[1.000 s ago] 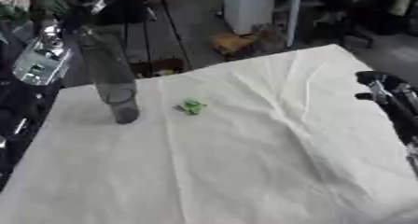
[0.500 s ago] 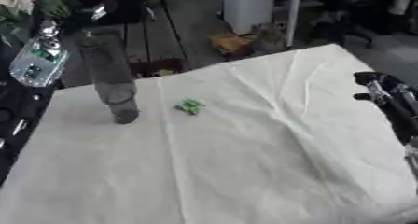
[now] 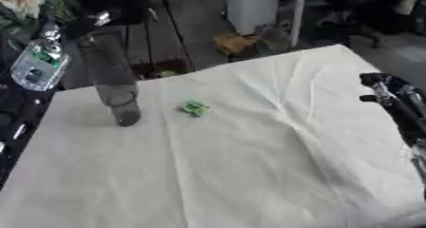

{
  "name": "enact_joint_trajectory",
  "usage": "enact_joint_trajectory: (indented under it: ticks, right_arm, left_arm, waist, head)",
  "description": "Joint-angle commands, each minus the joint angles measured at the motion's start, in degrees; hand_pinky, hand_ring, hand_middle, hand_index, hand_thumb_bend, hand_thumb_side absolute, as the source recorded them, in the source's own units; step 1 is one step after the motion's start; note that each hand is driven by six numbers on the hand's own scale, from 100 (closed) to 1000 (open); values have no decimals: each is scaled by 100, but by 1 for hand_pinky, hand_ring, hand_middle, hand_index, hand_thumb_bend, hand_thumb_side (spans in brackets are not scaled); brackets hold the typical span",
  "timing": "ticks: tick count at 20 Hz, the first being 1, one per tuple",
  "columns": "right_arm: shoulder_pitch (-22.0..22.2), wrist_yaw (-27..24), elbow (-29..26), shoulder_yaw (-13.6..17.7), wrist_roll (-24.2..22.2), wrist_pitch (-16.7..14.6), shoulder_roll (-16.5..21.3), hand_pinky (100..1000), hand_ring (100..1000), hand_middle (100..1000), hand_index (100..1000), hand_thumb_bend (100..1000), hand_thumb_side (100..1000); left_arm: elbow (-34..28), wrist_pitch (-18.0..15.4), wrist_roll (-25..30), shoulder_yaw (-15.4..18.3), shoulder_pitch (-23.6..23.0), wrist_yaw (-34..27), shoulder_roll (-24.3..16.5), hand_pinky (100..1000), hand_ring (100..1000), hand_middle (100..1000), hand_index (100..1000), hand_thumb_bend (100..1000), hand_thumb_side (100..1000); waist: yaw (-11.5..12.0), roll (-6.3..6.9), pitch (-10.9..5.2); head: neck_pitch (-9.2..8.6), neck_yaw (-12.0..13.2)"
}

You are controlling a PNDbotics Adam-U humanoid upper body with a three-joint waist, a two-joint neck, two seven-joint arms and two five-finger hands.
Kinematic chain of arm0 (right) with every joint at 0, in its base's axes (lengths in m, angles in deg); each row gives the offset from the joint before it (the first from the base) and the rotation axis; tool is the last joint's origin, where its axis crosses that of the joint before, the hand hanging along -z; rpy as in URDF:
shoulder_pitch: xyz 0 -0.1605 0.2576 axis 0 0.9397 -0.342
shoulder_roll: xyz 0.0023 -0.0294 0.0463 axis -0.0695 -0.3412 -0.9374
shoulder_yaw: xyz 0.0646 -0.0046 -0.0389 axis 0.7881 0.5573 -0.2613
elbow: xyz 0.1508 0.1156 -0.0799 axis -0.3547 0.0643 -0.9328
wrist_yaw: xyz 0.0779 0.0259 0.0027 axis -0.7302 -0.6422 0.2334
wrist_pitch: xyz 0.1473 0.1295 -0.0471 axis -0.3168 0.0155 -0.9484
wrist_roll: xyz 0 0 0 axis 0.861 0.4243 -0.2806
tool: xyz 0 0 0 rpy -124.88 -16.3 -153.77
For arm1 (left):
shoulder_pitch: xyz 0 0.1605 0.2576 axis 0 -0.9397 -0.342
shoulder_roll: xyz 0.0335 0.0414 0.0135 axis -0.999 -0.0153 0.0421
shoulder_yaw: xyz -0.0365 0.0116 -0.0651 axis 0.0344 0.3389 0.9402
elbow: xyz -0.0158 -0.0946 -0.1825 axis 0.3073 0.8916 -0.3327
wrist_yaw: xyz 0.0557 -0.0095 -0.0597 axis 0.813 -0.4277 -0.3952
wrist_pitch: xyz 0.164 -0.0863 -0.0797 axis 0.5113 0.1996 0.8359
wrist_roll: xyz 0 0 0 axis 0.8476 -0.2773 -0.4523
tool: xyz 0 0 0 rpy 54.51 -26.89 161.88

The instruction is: Arrange flowers into the vase.

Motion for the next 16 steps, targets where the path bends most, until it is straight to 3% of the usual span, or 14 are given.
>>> enact_joint_trajectory:
  ticks: [1,16]
  right_arm:
    - [-70,42,-47,59,-10,-7,154,752,892,803,768,100,662]
    - [-66,38,-48,50,-29,-9,153,752,890,801,768,100,664]
  left_arm:
    - [-49,10,70,-3,107,110,-171,862,837,820,745,1000,521]
    - [29,78,408,-98,32,572,-160,871,841,823,761,1000,515]
  waist:
    - [9,-26,-67]
    - [19,-22,-42]
  head:
    - [33,-8]
    - [26,-23]
